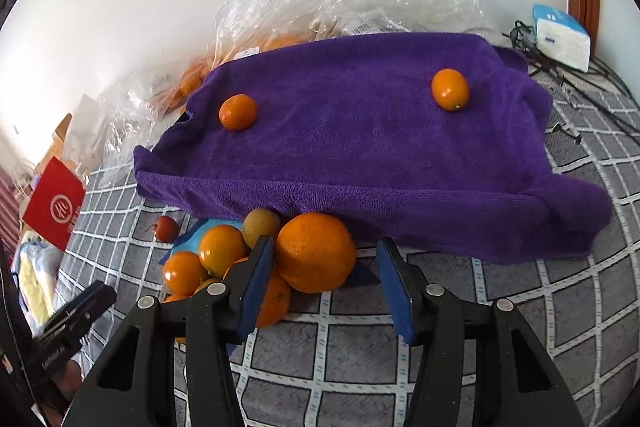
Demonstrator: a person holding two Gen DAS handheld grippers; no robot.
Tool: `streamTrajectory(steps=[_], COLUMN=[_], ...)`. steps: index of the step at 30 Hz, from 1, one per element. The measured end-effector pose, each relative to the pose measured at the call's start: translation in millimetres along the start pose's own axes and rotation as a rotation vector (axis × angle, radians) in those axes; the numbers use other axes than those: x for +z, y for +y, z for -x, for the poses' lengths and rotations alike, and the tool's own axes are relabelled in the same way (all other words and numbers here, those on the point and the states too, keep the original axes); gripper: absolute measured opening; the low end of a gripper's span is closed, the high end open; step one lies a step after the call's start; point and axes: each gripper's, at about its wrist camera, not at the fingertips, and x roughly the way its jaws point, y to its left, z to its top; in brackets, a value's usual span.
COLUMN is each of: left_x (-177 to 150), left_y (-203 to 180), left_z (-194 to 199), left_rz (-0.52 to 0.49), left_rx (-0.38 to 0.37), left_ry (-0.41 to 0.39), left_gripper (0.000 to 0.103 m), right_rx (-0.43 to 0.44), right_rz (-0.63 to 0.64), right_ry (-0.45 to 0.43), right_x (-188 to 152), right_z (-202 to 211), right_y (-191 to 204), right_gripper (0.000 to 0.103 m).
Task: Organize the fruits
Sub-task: 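Reach the right tool to the large orange and close on it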
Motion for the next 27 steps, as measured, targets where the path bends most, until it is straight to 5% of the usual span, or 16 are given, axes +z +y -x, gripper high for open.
streamTrajectory(steps=[3,8,14,17,21,25,27], left_x=[0.5,-0.2,-0.8,-0.7,-0.8,-1.4,-1.0], left_y=[-0.5,-1.0,-2.1,-2.0,-0.4,-0.4,-1.3], left_z=[-1.2,-0.1,-0.9,-1.2,-1.0,-0.7,-0.9], left_rz=[0.005,0.008,0.002,-0.001,0.005,0.009,0.005], left_rx=[0.001,0.007,0.01,0.009,0.011,0.014,0.016], left_ry=[0.003,-0.002,-0.002,-0.003,-0.004,-0.004,-0.003], left_gripper=[0.058,0.058,0.059,0.059,0.06,0.06,0.06], right_rx=[0.043,-0.022,-0.046,-0.017,-0.105,-0.17,-0.17], right_rz=[-0.03,-0.011,-0.014,0.01,0.034,0.054,0.075], right_ry=[0.004,-0.032,-0.039,-0.059,-0.052,-0.012,-0.031], right_x=[-0.6,-12.1,-26.8,-27.5,-23.1,-23.6,-25.0], right_z=[3.2,36.0,63.0,60.2,36.8,15.0,17.1], right_y=[-4.1,-19.0,-38.4,-34.4,-27.2,-29.4,-27.8], right_gripper=[0.042,0.035,0.035,0.062,0.063,0.058,0.046])
